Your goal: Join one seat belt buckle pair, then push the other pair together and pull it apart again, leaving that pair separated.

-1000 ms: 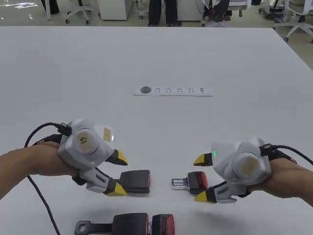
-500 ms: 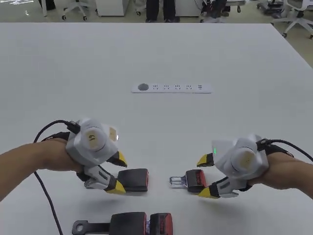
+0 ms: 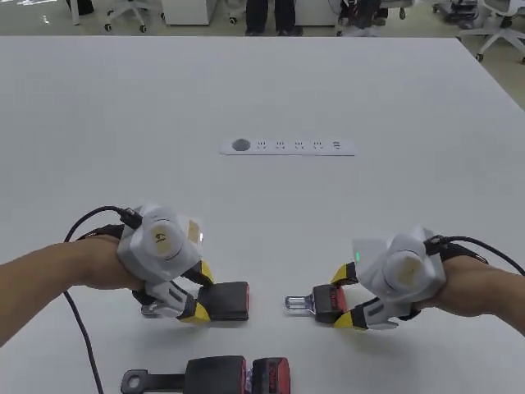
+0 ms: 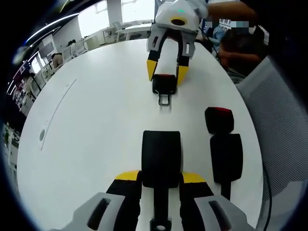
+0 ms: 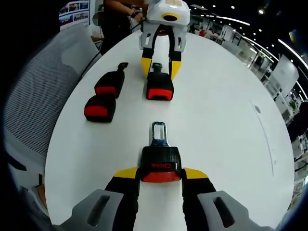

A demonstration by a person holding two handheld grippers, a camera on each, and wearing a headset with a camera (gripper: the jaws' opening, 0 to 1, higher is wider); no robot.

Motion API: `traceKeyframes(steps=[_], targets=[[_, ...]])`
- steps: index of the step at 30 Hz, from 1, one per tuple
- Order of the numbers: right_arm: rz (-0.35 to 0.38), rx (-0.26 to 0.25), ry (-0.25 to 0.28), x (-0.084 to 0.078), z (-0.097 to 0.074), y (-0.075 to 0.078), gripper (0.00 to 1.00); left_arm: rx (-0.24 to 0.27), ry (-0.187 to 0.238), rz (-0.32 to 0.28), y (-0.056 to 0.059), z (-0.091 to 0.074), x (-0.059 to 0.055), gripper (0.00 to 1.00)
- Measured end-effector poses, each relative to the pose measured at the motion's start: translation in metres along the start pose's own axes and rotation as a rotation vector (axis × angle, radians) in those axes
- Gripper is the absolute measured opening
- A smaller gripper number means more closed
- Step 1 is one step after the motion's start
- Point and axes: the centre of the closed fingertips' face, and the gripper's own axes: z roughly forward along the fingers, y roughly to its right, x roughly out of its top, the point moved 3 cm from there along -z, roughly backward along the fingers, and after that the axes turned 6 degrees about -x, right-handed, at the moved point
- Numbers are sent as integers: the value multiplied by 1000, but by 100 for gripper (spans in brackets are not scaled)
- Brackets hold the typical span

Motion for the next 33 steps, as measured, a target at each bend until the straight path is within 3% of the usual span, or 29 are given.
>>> traceKeyframes(steps=[17,33], targets=[[2,-6,6,0,0,0,30,-25,-27,2,-2,2,-2,30],[11,-6,24,10,4,0,30,-29,-41,1,0,4,-2,30]])
